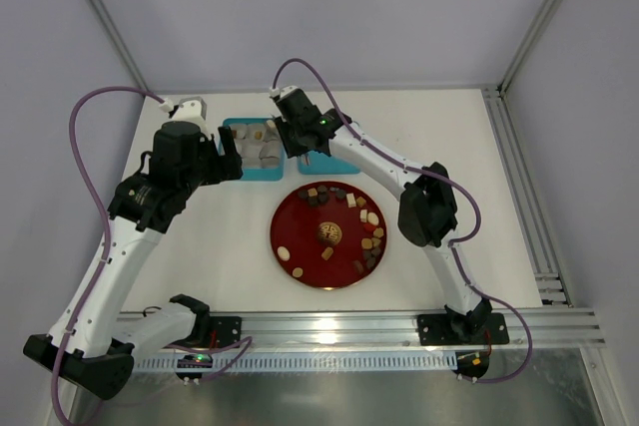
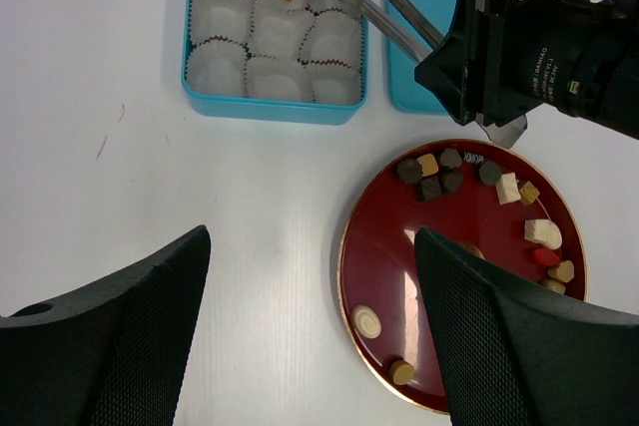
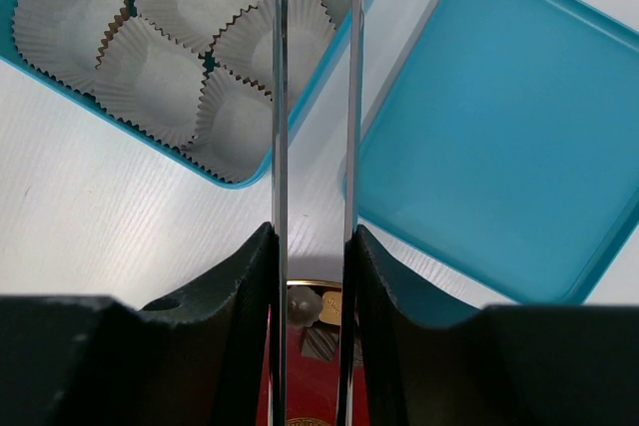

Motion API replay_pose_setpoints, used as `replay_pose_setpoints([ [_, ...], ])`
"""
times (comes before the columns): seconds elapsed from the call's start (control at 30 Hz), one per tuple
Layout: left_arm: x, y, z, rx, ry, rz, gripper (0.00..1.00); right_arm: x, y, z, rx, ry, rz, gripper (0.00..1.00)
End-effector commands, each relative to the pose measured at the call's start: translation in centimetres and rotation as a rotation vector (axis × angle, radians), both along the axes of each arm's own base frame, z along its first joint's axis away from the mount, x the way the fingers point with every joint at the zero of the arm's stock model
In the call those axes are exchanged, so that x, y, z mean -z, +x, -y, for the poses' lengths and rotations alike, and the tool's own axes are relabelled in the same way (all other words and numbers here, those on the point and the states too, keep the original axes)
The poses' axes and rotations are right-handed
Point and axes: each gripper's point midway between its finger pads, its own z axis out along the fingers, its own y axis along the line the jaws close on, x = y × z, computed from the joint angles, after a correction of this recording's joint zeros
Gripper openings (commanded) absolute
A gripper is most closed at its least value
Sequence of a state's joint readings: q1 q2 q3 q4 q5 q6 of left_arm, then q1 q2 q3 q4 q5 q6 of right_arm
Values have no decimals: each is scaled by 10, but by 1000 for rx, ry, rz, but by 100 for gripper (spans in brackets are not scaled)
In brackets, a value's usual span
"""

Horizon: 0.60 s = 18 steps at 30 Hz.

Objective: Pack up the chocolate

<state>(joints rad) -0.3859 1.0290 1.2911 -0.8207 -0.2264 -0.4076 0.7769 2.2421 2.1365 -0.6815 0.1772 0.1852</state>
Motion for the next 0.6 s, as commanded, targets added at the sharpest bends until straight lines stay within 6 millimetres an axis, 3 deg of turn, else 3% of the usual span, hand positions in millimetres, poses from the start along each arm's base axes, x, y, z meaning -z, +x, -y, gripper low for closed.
replay_pose_setpoints([
  [0.0, -16, -1, -2, 2, -6, 46, 81, -26, 11, -5, 5, 44, 65, 38],
  [0.57, -15, 0, -2, -1, -4, 44, 81, -25, 10, -7, 4, 49, 63, 40],
])
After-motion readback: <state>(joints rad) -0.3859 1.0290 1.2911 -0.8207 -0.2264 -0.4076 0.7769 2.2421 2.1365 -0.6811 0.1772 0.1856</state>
